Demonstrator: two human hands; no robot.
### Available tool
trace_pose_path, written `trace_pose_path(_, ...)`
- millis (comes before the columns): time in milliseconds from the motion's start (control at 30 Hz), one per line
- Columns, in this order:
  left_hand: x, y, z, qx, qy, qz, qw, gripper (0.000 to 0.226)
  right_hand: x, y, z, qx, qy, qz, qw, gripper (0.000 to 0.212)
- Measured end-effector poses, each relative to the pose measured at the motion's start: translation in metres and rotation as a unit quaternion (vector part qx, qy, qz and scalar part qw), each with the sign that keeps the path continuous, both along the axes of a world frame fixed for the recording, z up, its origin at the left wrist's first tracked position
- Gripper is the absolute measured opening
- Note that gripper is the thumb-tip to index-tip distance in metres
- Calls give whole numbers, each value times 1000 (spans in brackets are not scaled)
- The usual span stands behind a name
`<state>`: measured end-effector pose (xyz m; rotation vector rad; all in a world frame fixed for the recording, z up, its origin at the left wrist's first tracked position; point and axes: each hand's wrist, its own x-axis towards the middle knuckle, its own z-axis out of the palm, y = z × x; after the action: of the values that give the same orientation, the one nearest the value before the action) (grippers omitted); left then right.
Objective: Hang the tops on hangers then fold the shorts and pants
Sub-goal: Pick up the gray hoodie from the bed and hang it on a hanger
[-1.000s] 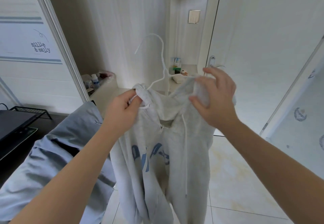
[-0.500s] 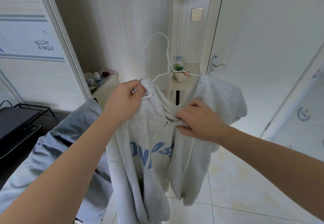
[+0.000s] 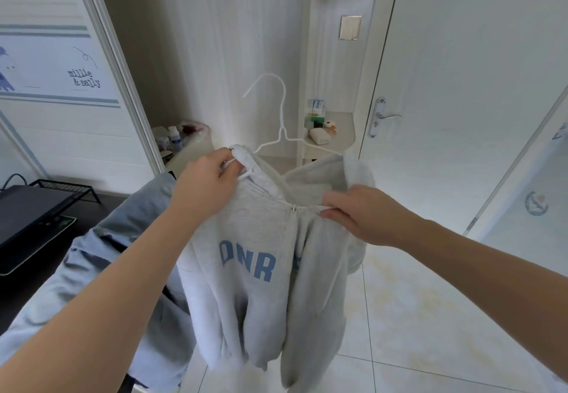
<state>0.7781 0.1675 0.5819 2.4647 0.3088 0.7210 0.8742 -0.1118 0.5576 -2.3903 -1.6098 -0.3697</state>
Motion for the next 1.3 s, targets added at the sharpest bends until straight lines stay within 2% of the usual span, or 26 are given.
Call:
trace_pose_path(67, -1, 3, 0, 14, -2, -9, 1000, 35, 8, -4, -3, -111, 82, -61, 989, 31)
trace_pose_path(100, -3, 4, 1, 17, -6, -16, 1000, 35, 13, -6, -5, -162, 89, -85, 979, 29)
trace_pose_path(200, -11, 20, 7, 7, -31, -24, 999, 29, 32, -25, -12, -284, 2, -146, 948, 31)
trace_pose_path(267, -19, 37, 13, -4, -49, -47, 998, 31, 41, -46, -19, -335, 4, -196, 922, 36)
trace_pose_path(367, -29, 51, 20, -16, -18, -98, 995, 24, 51, -62, -25, -297, 2, -199, 934, 24)
trace_pose_path(433, -29, 51, 18, -23, -4, -104, 994, 24, 53, -58, -22, -252, -22, -198, 947, 25)
trace_pose_path(533, -26, 45, 15, -57, -38, -82, 994, 34, 48, -45, -13, -145, 44, -196, 969, 14)
trace_pose_path(567, -24, 41, 13, -79, -59, -70, 993, 35, 41, -38, -12, -136, 67, -183, 971, 19)
trace_pose_path(667, -16, 17, 9, -138, -95, -64, 984, 32, 5, -6, -17, -100, 135, -91, 982, 54)
trace_pose_path(767, -8, -9, 9, -161, -106, -98, 976, 31, -33, 42, -33, -27, 293, -34, 955, 80)
trace_pose_path(800, -6, -16, 8, -173, -111, -102, 973, 32, -43, 57, -40, -9, 337, -45, 940, 76)
trace_pose_path(833, -5, -20, 7, -187, -115, -107, 970, 32, -50, 70, -47, 19, 372, -52, 927, 61)
trace_pose_path(900, -4, -18, 3, -226, -121, -113, 960, 30, -55, 83, -58, 67, 386, -51, 919, 18)
trace_pose_path(933, -4, -12, 1, -254, -122, -110, 953, 25, -51, 83, -61, 72, 380, -54, 921, 9)
trace_pose_path(1033, -14, 6, -8, -310, -130, -93, 937, 10, -29, 66, -57, 10, 349, -60, 935, 18)
trace_pose_path(1067, -17, 9, -12, -300, -129, -87, 941, 12, -21, 58, -54, -10, 342, -56, 938, 23)
trace_pose_path(1133, -21, 13, -23, -251, -111, -88, 957, 29, -9, 43, -48, -51, 336, -47, 939, 33)
trace_pose_path(1200, -24, 15, -30, -208, -86, -108, 968, 40, 1, 29, -49, -106, 337, -61, 934, 28)
trace_pose_path(1233, -24, 17, -31, -190, -79, -113, 972, 37, 5, 23, -52, -135, 331, -80, 931, 24)
trace_pose_path(1300, -24, 20, -28, -153, -68, -105, 980, 17, 14, 11, -57, -170, 334, -111, 920, 26)
